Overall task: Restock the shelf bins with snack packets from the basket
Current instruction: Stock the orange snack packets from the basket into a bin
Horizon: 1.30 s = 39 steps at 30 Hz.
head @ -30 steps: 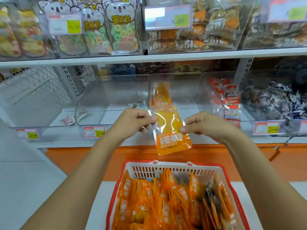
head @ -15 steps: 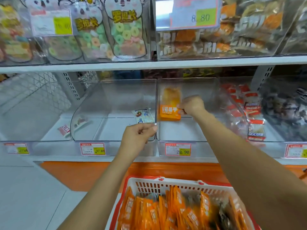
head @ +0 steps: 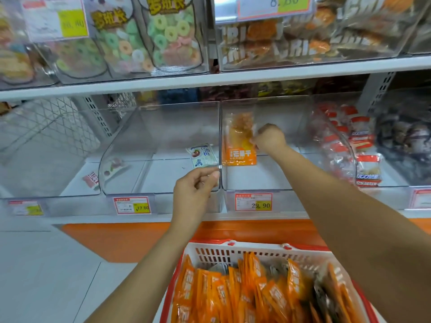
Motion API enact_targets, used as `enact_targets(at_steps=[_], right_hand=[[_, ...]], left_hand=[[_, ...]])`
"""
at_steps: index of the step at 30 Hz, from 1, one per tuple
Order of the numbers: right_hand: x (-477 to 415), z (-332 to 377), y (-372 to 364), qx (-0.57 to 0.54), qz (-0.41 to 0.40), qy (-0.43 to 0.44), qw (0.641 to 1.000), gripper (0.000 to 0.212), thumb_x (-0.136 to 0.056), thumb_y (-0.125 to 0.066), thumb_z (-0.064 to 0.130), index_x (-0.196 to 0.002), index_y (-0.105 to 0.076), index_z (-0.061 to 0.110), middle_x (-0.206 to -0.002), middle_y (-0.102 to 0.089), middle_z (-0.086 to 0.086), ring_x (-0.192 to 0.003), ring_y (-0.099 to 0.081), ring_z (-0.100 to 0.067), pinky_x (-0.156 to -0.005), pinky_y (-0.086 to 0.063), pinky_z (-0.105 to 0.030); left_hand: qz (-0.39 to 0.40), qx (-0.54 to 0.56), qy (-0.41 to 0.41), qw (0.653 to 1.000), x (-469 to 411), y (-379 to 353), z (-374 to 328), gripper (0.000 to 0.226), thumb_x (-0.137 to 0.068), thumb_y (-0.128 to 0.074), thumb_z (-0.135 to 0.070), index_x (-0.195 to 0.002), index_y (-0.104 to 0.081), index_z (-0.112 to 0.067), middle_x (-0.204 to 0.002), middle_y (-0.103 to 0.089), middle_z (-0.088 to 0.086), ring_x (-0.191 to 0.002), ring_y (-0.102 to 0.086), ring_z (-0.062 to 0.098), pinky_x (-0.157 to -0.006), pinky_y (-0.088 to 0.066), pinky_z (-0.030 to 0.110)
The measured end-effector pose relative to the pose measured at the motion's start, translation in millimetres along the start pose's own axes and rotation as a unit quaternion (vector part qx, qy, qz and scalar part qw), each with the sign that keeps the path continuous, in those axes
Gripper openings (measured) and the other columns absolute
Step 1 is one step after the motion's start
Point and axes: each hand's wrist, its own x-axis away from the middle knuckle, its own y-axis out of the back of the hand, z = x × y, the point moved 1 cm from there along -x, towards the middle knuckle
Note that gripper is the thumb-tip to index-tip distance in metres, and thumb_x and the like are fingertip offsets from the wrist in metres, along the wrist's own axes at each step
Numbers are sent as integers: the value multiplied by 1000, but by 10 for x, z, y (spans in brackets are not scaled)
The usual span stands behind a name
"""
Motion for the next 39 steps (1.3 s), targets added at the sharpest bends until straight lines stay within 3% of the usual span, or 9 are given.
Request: enact_targets(at_steps=[5,12,16,19,24,28,32,36,39], right_hand=[[835,57,371,-102,-24,85,991,30,-88,-63,23,-78,-65,-5,-82,-68,-17,-72,-62,-22,-71,-55,-34],[2070,-379,373,-29,3,201,979,29,-91,-62,29,-68,-53,13,-56,-48,7,-54,-43,-5,-51,-31,-19],[2286,-870,-42,38,62,108,991,26,-95,-54,32,-71,-52,22,-64,-53,5,-60,-50,-7,-54,-36,-21],[2385,-1379,-466,78,175,-49,980,21,-96,-53,29,-103,-61,11,-97,-66,-7,-89,-65,-19,-69,-49,-23],[2614,-1992,-933,134,225,-172,950,68,-91,-52,48,-140,-35,4,-133,-55,-11,-116,-57,-25,-91,-47,-32],[2636,-1973,-1054,208,182,-171,946,36,-96,-44,27,-126,-53,9,-119,-61,-8,-105,-61,-22,-77,-50,-28],[2642,-1920,-1101,290,147,-126,937,44,-98,-40,17,-140,-34,7,-125,-58,-8,-109,-61,-21,-81,-52,-29],[2637,-1691,-1034,268,121,-78,952,22,-97,-48,26,-111,-58,12,-106,-66,-2,-93,-66,-15,-72,-53,-24],[2575,-1439,-793,98,134,-8,986,14,-91,-59,25,-79,-57,18,-76,-63,3,-68,-62,-8,-56,-48,-18]], left_hand=[[-33,81,14,996,279,10,-63,44,-97,-50,-32,-61,-49,-6,-54,-39,4,-50,-37,11,-48,-33,21],[209,-146,211,944,795,-256,654,42,-99,-47,-24,-63,-63,-12,-47,-56,-7,-40,-49,4,-47,-39,19],[314,-325,198,870,1272,-204,1132,27,-98,-46,-24,-81,-64,-12,-77,-61,7,-63,-55,15,-51,-35,20],[358,-343,228,838,1563,-187,1272,23,-98,-45,-21,-102,-65,-11,-101,-66,13,-90,-63,24,-60,-38,20],[374,-348,225,829,1661,-207,1289,24,-99,-44,-22,-113,-63,-15,-114,-62,3,-101,-60,20,-66,-40,17],[377,-346,245,823,1727,-207,1340,29,-98,-44,-23,-121,-60,-17,-124,-59,2,-96,-58,13,-71,-42,18],[360,-337,248,834,1733,-238,1302,29,-98,-43,-23,-121,-60,-16,-120,-60,1,-97,-56,12,-77,-42,20],[255,-285,257,888,1607,-240,1243,26,-96,-49,-23,-79,-66,-12,-66,-53,-5,-58,-48,8,-58,-37,21],[185,-8,418,889,1461,-231,1046,42,-91,-53,-51,-91,-63,-11,-82,-65,10,-77,-63,23,-68,-52,29]])
